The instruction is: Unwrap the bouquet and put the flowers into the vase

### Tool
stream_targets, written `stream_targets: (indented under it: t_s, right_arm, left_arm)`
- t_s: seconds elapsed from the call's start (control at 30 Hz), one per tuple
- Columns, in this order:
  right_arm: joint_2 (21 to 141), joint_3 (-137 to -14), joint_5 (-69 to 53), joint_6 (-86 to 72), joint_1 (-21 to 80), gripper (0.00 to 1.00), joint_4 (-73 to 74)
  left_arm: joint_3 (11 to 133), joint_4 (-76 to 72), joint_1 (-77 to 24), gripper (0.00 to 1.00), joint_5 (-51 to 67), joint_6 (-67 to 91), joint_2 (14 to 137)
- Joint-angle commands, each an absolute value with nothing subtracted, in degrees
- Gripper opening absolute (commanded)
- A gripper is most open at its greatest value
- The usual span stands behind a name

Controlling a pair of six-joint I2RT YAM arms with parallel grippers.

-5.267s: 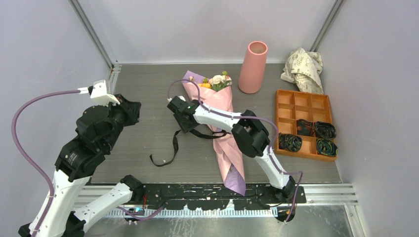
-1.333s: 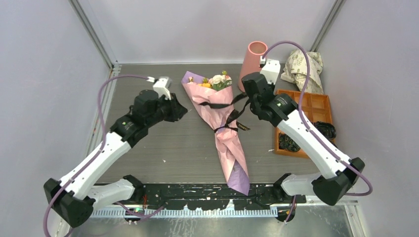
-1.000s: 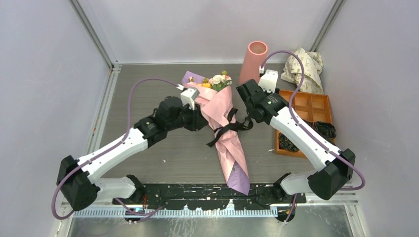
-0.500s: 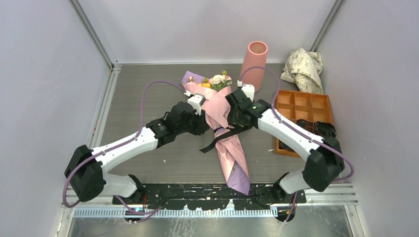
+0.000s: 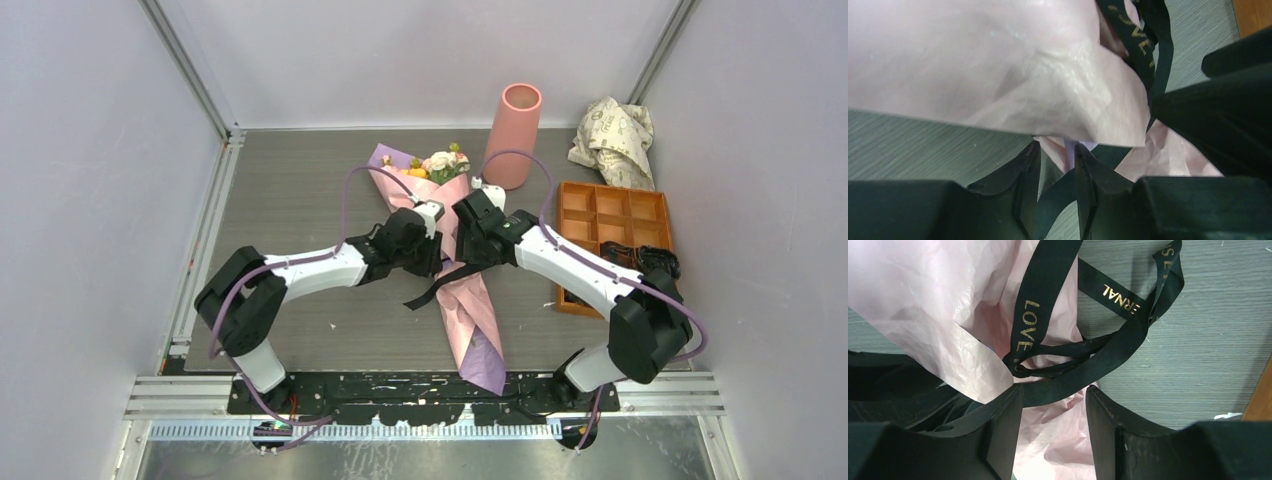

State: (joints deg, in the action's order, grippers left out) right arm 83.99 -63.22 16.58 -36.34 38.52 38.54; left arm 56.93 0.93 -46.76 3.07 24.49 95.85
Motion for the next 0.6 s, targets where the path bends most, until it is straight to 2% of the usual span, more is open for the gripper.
stream_targets:
  t_s: [0.0,0.23,0.57]
  right_arm:
    - [81.0,-61.9,15.7,-36.8,38.4,0.55,35.7]
    - [81.5,-61.5,15.5,-36.3,38.4,0.55,34.9]
    - [83.2,-62.2,15.6,-35.8,38.3,0.53,33.2]
  left_arm:
    - [61.5,-5.2,-46.3,0.33,4.6,22.9,96.8]
    - [62.5,-6.6,-45.8,0.37,5.1,22.6,98.7]
    - [61.7,-7.4,-45.5,0.29,9.5,23.4,101.6]
